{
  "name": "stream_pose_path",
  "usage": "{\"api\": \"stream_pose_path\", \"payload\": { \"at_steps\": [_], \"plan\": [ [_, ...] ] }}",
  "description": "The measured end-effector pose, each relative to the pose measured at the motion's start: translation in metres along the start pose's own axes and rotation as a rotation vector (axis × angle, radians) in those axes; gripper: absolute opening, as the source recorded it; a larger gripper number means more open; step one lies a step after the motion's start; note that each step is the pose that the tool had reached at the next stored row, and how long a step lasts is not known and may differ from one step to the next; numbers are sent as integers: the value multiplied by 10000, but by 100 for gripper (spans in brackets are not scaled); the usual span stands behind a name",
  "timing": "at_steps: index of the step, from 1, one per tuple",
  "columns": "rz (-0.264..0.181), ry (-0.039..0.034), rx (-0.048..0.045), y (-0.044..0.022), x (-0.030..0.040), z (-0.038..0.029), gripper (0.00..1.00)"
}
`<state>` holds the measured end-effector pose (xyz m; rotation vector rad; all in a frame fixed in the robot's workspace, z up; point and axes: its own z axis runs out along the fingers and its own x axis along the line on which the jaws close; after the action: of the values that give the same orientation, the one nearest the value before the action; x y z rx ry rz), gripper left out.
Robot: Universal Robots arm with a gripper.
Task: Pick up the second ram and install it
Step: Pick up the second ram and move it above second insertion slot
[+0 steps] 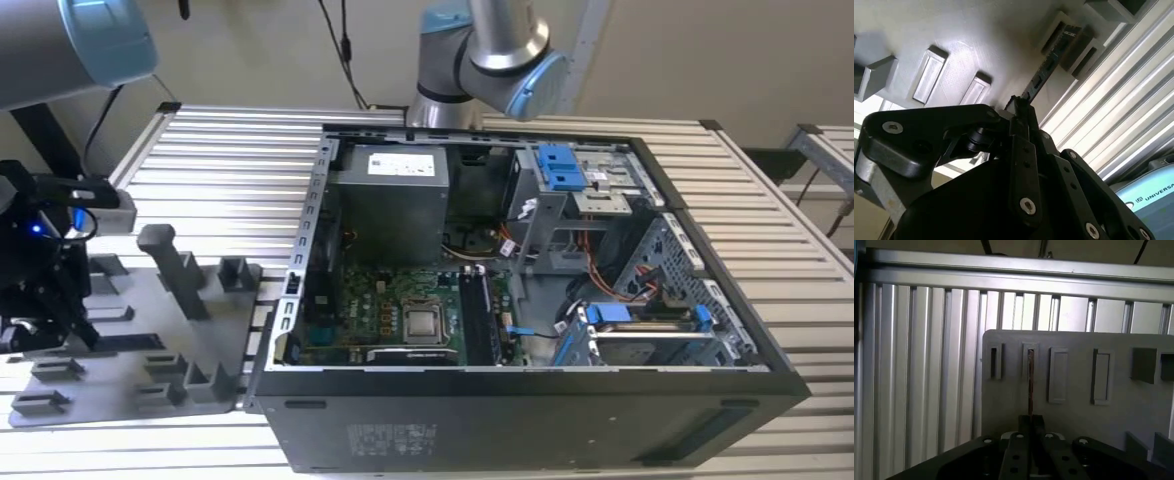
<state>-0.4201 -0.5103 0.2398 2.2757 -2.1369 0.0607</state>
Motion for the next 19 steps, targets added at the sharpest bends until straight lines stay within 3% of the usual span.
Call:
{"api": "stream_pose_path", "payload": {
  "at_steps": [19],
  "plan": [
    [3,0,0,-5,14,-331,14]
  ]
}}
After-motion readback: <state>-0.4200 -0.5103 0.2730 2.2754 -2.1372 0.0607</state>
